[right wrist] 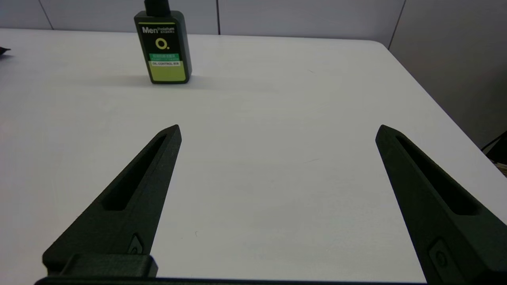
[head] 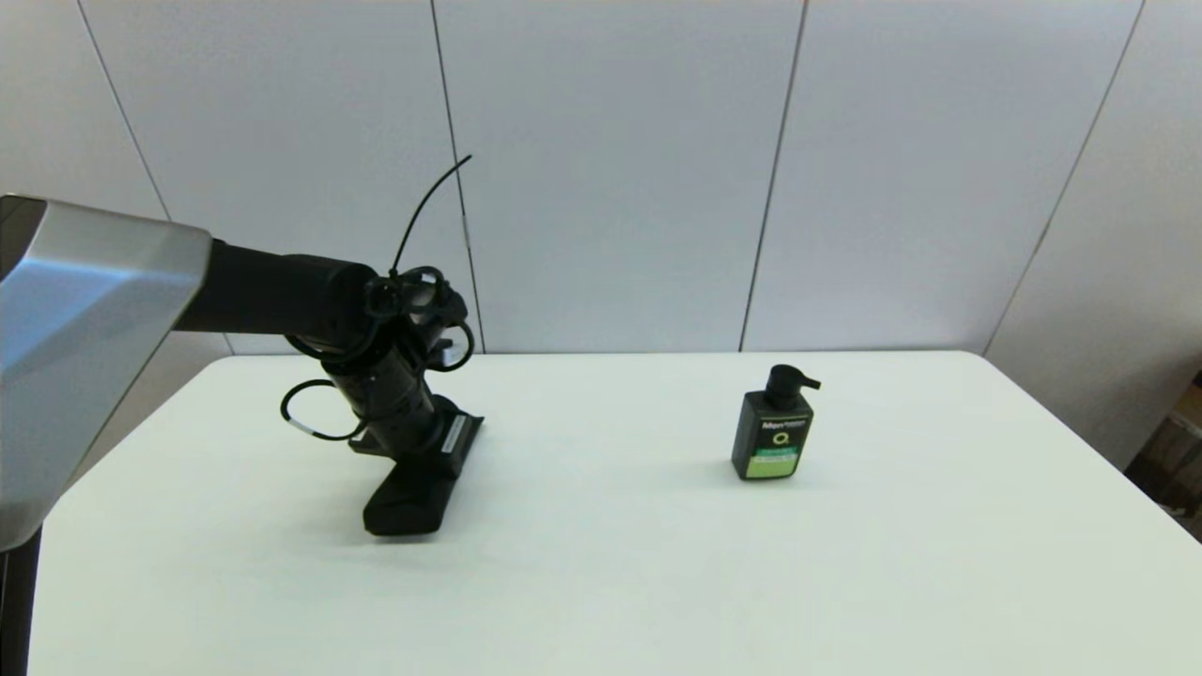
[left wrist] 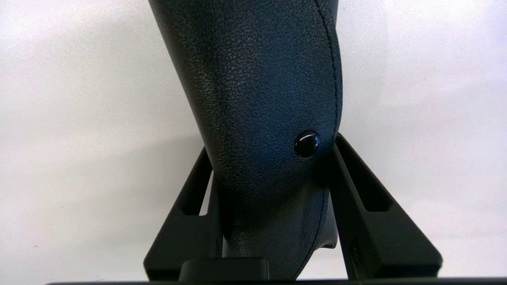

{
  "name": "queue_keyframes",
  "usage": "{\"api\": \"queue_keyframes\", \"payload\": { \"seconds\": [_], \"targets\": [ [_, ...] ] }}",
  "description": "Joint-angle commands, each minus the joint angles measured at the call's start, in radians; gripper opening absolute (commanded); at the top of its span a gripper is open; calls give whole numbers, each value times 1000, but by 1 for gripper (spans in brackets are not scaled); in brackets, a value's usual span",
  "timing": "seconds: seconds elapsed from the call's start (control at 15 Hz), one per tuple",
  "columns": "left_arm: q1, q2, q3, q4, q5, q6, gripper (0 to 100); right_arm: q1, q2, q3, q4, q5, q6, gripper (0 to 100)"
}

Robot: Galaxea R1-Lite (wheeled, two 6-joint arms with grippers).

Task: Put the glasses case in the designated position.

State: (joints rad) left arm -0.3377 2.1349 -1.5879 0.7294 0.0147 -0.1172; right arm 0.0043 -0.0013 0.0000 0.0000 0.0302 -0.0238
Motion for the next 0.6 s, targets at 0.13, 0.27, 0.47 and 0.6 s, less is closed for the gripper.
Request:
{"api": "queue_keyframes", "payload": {
  "seconds": [0.13,0.27,0.47,0.6],
  "targets": [
    [0,-20,-18,1,1,-1,0,0,1,0,0,0,-1,100],
    [-1,-29,-30,1,1,-1,0,0,1,0,0,0,-1,100],
    [-1,-52,-35,-1,1,-1,0,0,1,0,0,0,-1,100],
    [-1,-75,-40,-1,1,1,0,0,1,0,0,0,-1,100]
  ]
}}
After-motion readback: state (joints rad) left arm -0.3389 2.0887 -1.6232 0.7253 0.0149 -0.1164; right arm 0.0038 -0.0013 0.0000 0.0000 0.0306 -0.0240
